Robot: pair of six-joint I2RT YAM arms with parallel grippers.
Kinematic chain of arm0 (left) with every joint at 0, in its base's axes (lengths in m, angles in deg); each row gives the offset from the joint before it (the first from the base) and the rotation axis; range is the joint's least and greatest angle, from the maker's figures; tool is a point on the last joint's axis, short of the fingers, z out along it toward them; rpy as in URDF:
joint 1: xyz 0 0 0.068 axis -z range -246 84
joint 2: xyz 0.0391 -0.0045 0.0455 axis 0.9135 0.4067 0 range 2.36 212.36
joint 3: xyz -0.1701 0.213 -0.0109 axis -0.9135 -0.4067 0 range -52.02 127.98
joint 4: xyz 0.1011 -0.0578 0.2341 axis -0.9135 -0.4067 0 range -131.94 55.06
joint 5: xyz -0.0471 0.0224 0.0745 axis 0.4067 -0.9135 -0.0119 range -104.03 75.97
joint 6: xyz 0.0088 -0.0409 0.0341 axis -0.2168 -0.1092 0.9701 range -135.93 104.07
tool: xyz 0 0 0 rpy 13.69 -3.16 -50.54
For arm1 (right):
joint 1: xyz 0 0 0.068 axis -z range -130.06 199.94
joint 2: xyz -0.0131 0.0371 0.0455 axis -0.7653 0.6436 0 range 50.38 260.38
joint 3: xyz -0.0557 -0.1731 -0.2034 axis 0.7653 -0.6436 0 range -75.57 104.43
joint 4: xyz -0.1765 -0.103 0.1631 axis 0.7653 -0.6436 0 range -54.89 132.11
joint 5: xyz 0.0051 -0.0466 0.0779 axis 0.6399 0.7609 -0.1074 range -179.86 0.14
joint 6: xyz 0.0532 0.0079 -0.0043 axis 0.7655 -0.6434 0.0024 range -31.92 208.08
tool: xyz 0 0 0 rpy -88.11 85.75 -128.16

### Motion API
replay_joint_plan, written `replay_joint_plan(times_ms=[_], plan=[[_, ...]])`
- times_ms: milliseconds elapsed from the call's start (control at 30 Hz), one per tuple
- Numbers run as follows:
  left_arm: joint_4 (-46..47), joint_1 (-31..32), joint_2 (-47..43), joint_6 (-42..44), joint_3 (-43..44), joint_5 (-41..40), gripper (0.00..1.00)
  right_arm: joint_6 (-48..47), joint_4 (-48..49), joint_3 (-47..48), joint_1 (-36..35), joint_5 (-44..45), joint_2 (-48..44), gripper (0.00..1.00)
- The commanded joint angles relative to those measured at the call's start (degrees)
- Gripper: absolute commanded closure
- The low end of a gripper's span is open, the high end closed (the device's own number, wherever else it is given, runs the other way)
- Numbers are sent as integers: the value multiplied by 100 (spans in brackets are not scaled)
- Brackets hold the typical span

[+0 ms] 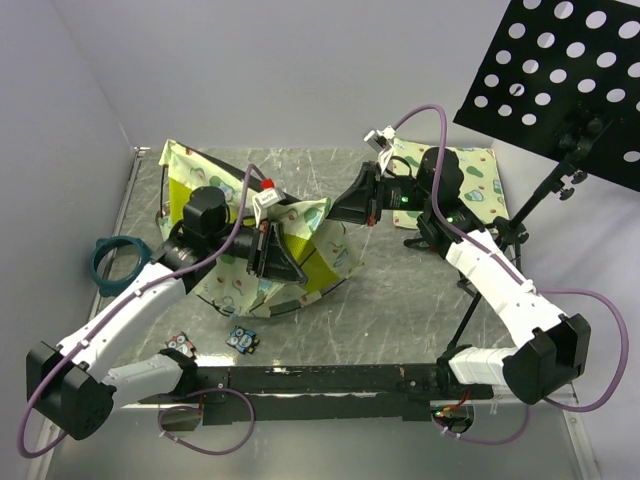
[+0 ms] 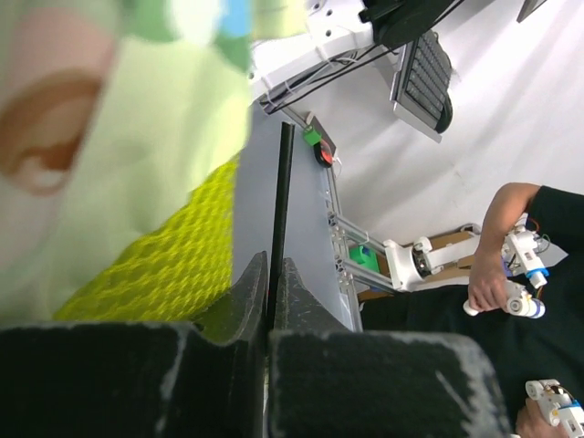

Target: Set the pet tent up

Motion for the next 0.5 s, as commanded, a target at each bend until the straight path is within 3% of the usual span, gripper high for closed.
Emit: replay_joint_plan(times_ms=[0, 467], plan=[[-906, -233, -42, -100, 481, -246, 99, 63, 579, -66, 92, -103, -317, 100], [-1056, -637, 256, -372, 640, -633, 99, 124, 676, -242, 83, -208, -440, 100]])
